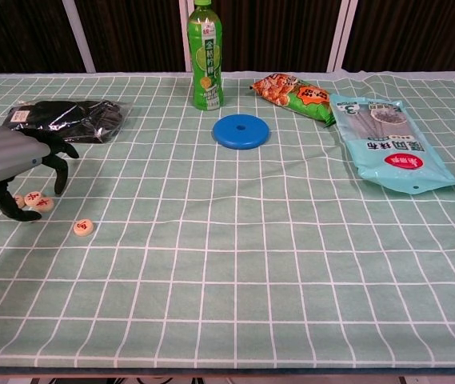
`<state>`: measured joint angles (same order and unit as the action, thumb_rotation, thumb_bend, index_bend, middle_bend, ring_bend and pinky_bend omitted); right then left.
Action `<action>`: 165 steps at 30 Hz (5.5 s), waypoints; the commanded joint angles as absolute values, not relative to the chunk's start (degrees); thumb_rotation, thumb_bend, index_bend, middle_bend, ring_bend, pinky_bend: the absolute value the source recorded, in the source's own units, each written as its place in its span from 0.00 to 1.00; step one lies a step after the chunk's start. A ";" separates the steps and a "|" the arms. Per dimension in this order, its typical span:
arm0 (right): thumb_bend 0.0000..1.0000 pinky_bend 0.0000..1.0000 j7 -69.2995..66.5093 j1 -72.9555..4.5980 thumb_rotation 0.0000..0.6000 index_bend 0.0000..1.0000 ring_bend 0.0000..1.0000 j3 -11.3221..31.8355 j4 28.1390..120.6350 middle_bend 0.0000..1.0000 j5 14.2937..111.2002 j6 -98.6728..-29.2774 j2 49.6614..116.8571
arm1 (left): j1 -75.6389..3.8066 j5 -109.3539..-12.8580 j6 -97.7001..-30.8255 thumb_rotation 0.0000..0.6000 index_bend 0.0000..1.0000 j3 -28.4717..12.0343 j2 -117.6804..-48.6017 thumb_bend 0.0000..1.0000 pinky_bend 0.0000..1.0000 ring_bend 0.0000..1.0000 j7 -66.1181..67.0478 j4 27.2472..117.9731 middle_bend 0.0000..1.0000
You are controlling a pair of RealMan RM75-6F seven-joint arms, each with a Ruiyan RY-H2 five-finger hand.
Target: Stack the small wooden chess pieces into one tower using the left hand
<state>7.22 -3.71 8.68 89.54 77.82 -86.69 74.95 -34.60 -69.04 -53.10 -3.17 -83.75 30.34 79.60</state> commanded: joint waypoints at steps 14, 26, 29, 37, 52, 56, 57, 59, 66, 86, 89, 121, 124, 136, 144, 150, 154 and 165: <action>0.25 0.00 7.49 -3.67 1.00 0.06 0.02 8.90 89.56 0.00 77.19 -86.71 75.33 | -34.82 -68.81 -53.69 1.00 0.48 -2.40 -83.88 0.25 0.08 0.00 31.26 79.17 0.12; 0.25 0.00 7.38 -3.61 1.00 0.06 0.02 9.02 89.95 0.00 76.84 -86.65 75.26 | -35.16 -68.53 -53.66 1.00 0.48 -1.86 -84.35 0.26 0.08 0.00 32.56 78.95 0.12; 0.25 0.00 7.38 -3.55 1.00 0.06 0.02 9.12 90.09 0.00 76.67 -86.75 75.25 | -35.29 -68.40 -53.53 1.00 0.49 -1.77 -84.43 0.26 0.08 0.00 32.84 79.07 0.12; 0.25 0.00 7.20 -3.42 1.00 0.06 0.02 9.30 90.26 0.00 76.46 -86.98 75.22 | -35.52 -68.48 -53.74 1.00 0.51 -1.73 -83.99 0.29 0.08 0.00 33.00 80.25 0.14; 0.25 0.00 6.62 -3.08 1.00 0.06 0.02 9.72 91.03 0.00 76.18 -87.59 74.69 | -37.63 -68.58 -55.10 1.00 0.52 -3.29 -80.79 0.29 0.08 0.00 36.91 90.68 0.14; 0.25 0.00 6.61 -3.05 1.00 0.06 0.02 9.86 91.05 0.00 75.90 -87.56 74.63 | -38.84 -68.27 -54.85 1.00 0.52 -3.29 -80.70 0.29 0.08 0.00 40.12 94.07 0.14; 0.25 0.00 6.62 -3.05 1.00 0.06 0.02 9.87 91.05 0.00 75.87 -87.54 74.63 | -39.00 -68.23 -54.77 1.00 0.52 -3.26 -80.73 0.29 0.08 0.00 40.54 94.51 0.14; 0.25 0.00 6.62 -3.06 1.00 0.06 0.02 9.93 91.01 0.00 75.78 -87.53 74.61 | -39.48 -67.90 -54.66 1.00 0.52 -3.06 -80.82 0.29 0.08 0.00 42.22 96.09 0.14; 0.25 0.00 6.45 -3.05 1.00 0.06 0.02 10.11 90.89 0.00 75.62 -87.58 74.57 | -39.77 -64.86 -55.38 1.00 0.52 -1.18 -81.12 0.29 0.08 0.00 47.81 99.41 0.14; 0.25 0.00 6.85 -3.25 1.00 0.06 0.02 10.11 90.46 0.00 75.13 -87.07 75.05 | -39.50 -63.27 -56.92 1.00 0.52 1.51 -81.99 0.29 0.08 0.00 49.12 96.79 0.15; 0.25 0.00 6.93 -3.25 1.00 0.06 0.02 10.15 90.47 0.00 75.03 -87.09 75.11 | -39.52 -63.22 -56.69 1.00 0.52 1.70 -82.26 0.29 0.08 0.00 48.49 95.87 0.15; 0.25 0.00 7.39 -3.20 1.00 0.06 0.02 10.41 90.84 0.00 74.26 -87.03 75.12 | -40.09 -65.29 -56.80 1.00 0.48 2.21 -83.46 0.29 0.08 0.00 46.76 94.11 0.14; 0.25 0.00 7.42 -3.19 1.00 0.06 0.02 10.46 90.92 0.00 74.14 -87.02 75.08 | -40.13 -65.02 -56.87 1.00 0.48 2.18 -83.30 0.29 0.08 0.00 46.94 94.32 0.14; 0.25 0.00 7.51 -3.15 1.00 0.06 0.02 10.80 91.11 0.00 73.42 -87.01 75.18 | -40.25 -64.43 -56.96 1.00 0.44 2.30 -83.22 0.29 0.08 0.00 47.35 94.11 0.14; 0.25 0.00 7.81 -3.17 1.00 0.06 0.02 10.77 91.08 0.00 73.35 -87.02 75.27 | -40.38 -64.45 -57.17 1.00 0.32 2.45 -83.10 0.29 0.08 0.00 47.81 94.42 0.13; 0.25 0.00 7.86 -3.16 1.00 0.06 0.02 10.77 91.10 0.00 73.29 -87.02 75.27 | -39.79 -66.30 -60.43 1.00 0.27 0.68 -80.85 0.29 0.08 0.00 45.65 97.15 0.13; 0.25 0.00 7.96 -3.19 1.00 0.06 0.02 10.64 91.07 0.00 73.28 -86.81 75.28 | -38.51 -66.70 -63.39 1.00 0.28 -0.46 -77.27 0.28 0.08 0.00 43.80 98.86 0.13; 0.25 0.00 8.84 -3.28 1.00 0.06 0.02 10.47 91.23 0.00 73.39 -86.94 75.70 | -36.54 -63.03 -59.72 1.00 0.30 -1.33 -73.55 0.26 0.08 0.00 33.16 90.43 0.13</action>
<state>8.76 -3.25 10.52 91.25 73.36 -86.97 75.64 -36.79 -64.05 -61.48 -0.99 -73.55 35.58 93.10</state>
